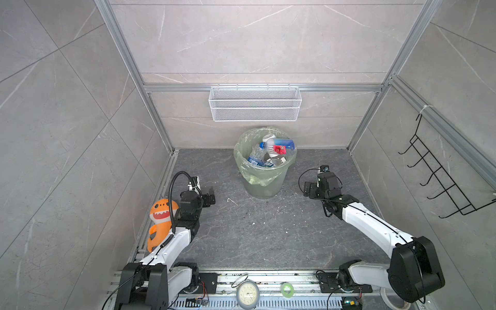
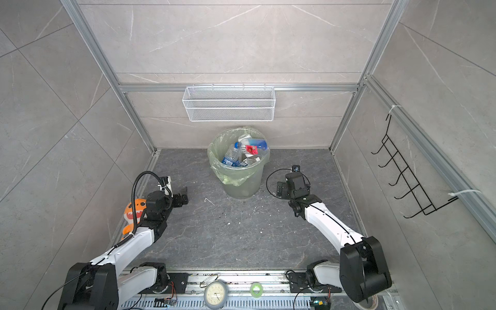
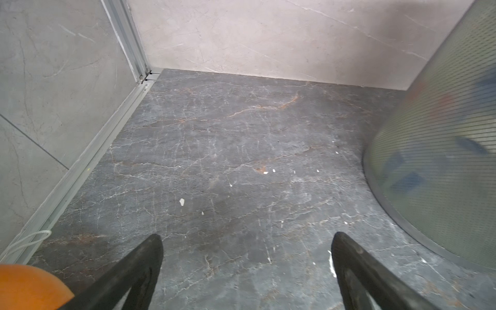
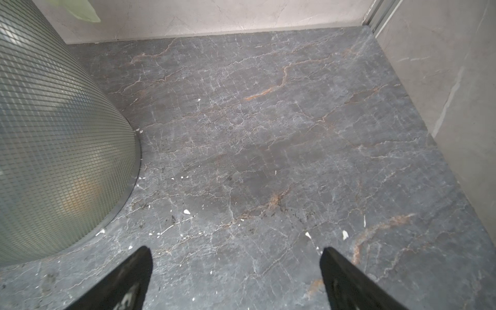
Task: Throw the plastic bottles in the bin
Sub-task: Reset both arms
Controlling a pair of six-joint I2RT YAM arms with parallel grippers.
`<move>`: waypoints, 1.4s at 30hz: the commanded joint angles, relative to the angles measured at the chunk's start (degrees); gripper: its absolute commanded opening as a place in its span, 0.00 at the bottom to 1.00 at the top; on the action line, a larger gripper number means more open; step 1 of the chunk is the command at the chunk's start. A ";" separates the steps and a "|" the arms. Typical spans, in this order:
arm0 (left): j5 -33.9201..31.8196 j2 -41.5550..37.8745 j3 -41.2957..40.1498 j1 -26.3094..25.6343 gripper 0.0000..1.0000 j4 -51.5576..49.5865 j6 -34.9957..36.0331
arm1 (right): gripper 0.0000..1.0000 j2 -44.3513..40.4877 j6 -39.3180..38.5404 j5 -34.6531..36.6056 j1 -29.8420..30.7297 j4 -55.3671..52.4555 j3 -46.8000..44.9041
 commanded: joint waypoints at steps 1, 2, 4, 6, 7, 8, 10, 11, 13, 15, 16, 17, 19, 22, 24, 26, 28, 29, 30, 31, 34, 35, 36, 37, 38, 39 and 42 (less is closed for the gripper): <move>2.98 1.76 -2.54 2.37 1.00 9.70 1.39 | 1.00 -0.69 -2.62 3.43 -0.07 5.20 -2.75; 4.19 2.46 -3.00 3.44 1.00 11.56 1.06 | 1.00 -0.90 -3.04 4.40 -0.07 6.14 -3.48; 5.92 2.49 -2.87 4.41 1.00 11.64 1.54 | 1.00 -1.18 -4.02 5.47 -0.07 8.09 -4.80; 6.05 2.64 -2.78 5.08 1.00 11.52 1.07 | 1.00 -1.35 -5.13 6.36 -0.16 10.25 -6.01; 5.88 2.15 -2.68 5.12 1.00 10.10 1.12 | 1.00 -1.41 -5.49 6.65 -0.16 10.64 -6.29; 5.80 1.58 -2.80 5.18 1.00 9.26 1.52 | 1.00 -1.57 -5.79 7.02 -0.15 10.82 -6.59; 4.96 0.89 -3.14 5.19 1.00 8.61 2.74 | 1.00 -1.56 -6.46 7.46 -0.16 12.83 -7.88; 4.44 0.82 -3.25 5.11 1.00 8.60 3.44 | 1.00 -1.53 -6.83 7.72 -0.29 14.50 -8.79; 3.23 1.72 -3.80 5.20 1.00 9.64 4.15 | 1.00 -1.22 -8.12 7.75 -0.35 16.73 -9.68; 2.83 3.83 -5.32 5.67 1.00 13.02 4.49 | 1.00 -0.43 -8.70 8.44 -0.42 17.33 -9.59; 3.52 5.14 -5.81 6.23 1.00 14.59 4.66 | 1.00 -0.09 -8.91 8.38 -0.51 17.55 -9.59; 4.36 6.68 -6.57 7.09 1.00 16.88 5.04 | 1.00 0.12 -9.19 8.04 -0.61 18.03 -9.80; 7.37 10.09 -8.34 9.60 1.00 23.95 3.98 | 1.00 0.38 -9.71 7.59 -0.73 20.04 -10.67; 11.82 14.09 -7.94 12.76 1.00 27.27 1.96 | 1.00 1.01 -10.50 7.64 -1.06 23.47 -12.00; 13.99 16.72 -6.97 13.51 1.00 27.85 1.88 | 1.00 1.40 -10.56 7.93 -1.71 26.09 -13.10; 15.07 19.65 -6.59 14.01 1.00 29.79 1.60 | 1.00 2.13 -11.28 7.07 -2.37 29.15 -14.19; 15.70 21.62 -6.04 14.40 1.00 30.95 1.19 | 1.00 2.96 -12.25 5.41 -2.79 30.43 -14.40; 15.87 21.75 -5.62 14.46 1.00 29.88 1.37 | 1.00 3.36 -12.92 5.29 -2.83 31.36 -14.50; 15.88 21.58 -5.22 14.41 1.00 28.75 1.61 | 1.00 3.46 -13.08 5.21 -2.81 31.44 -14.59; 15.89 21.72 -4.89 14.40 1.00 28.39 1.81 | 1.00 3.39 -13.57 4.78 -2.93 32.62 -15.11; 15.89 21.75 -4.26 14.29 1.00 27.22 2.25 | 1.00 3.53 -14.86 3.86 -2.97 35.14 -16.22; 15.70 21.81 -4.03 14.17 1.00 26.86 2.37 | 1.00 3.99 -15.41 3.79 -3.02 37.28 -17.12; 15.14 21.80 -3.72 13.93 1.00 26.21 2.47 | 1.00 4.56 -15.74 3.80 -3.08 39.11 -17.74; 14.56 21.77 -3.44 13.60 1.00 25.64 2.67 | 1.00 5.28 -16.34 3.57 -3.09 40.97 -18.27; 14.38 21.75 -3.43 13.46 1.00 25.46 2.81 | 1.00 5.64 -16.99 3.20 -3.14 43.36 -19.21; 14.54 21.75 -3.43 13.37 1.00 25.41 2.91 | 1.00 5.76 -16.98 2.84 -3.13 44.38 -19.70; 14.94 21.82 -3.16 13.23 1.00 25.00 3.31 | 1.00 5.87 -17.61 1.32 -3.07 47.37 -21.65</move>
